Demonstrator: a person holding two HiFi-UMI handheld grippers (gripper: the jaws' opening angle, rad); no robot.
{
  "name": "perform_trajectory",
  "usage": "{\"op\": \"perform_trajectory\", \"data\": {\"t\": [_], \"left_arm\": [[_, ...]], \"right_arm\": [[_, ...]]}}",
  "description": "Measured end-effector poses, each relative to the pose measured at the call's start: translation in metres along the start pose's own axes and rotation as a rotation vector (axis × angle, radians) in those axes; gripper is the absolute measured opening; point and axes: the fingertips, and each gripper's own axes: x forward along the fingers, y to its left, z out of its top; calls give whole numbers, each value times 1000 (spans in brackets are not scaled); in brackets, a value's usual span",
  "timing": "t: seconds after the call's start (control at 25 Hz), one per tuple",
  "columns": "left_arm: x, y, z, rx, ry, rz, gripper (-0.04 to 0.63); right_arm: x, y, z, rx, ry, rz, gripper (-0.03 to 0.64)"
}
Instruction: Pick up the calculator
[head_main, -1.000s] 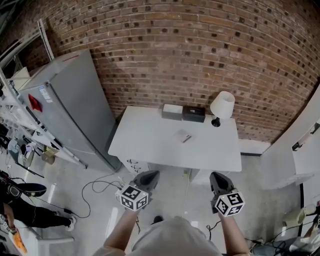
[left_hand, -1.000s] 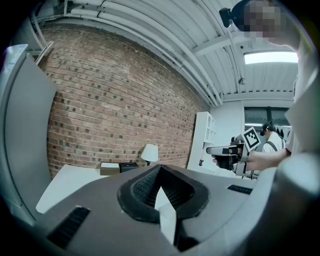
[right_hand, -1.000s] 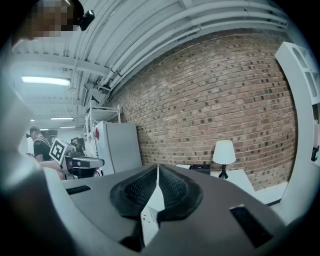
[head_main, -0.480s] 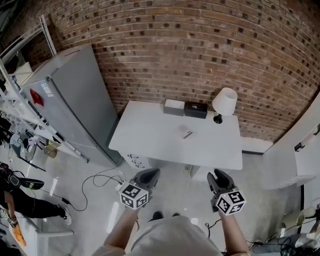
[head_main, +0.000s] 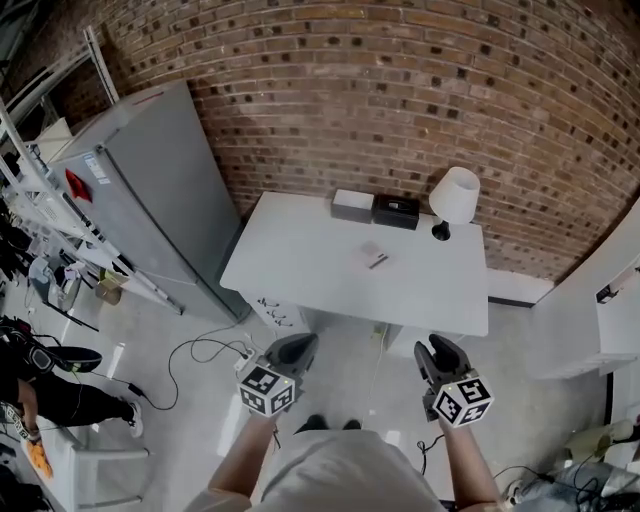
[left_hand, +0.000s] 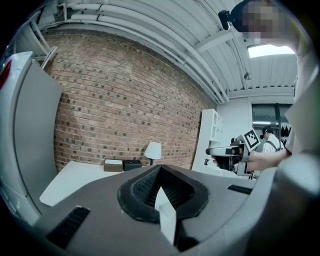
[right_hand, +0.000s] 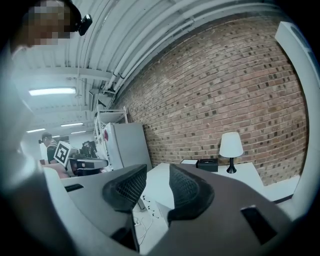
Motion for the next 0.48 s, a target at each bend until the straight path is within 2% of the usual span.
{"op": "perform_trajectory", "data": {"t": [0.48], "left_arm": [[11,0,-3,-4,10,10,14]], "right_arm": [[9,-15,-9,19,26,7,152]]}}
